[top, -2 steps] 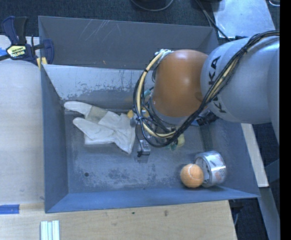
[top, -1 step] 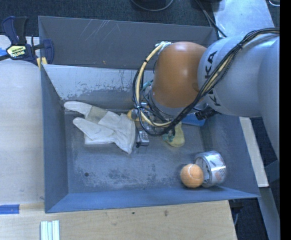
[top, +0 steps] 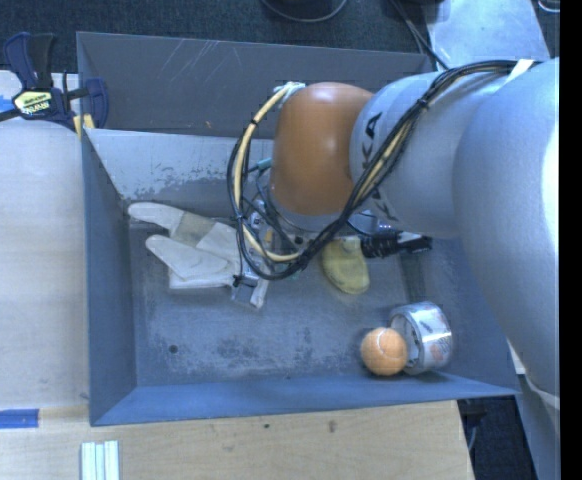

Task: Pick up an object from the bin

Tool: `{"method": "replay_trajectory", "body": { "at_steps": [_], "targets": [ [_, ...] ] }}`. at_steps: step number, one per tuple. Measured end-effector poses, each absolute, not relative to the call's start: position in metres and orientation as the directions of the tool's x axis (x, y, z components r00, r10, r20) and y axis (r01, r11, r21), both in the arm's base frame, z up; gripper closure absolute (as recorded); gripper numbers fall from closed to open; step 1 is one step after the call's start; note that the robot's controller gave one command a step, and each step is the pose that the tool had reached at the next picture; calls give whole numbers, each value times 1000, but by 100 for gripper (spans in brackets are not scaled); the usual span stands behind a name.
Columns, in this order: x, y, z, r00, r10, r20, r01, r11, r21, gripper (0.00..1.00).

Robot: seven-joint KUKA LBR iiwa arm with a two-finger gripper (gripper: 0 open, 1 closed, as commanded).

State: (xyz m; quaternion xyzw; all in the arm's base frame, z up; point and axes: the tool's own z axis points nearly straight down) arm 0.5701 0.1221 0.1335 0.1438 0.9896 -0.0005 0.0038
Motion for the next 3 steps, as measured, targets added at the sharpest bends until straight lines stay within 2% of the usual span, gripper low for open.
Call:
{"method": "replay_trajectory", "body": {
  "at_steps": [1,2,3],
  "targets": [
    [522,147,133,-980,201,-7,201,980,4,0],
    [500,147,132,-982,187,-4,187,982,0,0],
    [552,137,125,-971,238,-8,238,971,5,0]
  ]
}}
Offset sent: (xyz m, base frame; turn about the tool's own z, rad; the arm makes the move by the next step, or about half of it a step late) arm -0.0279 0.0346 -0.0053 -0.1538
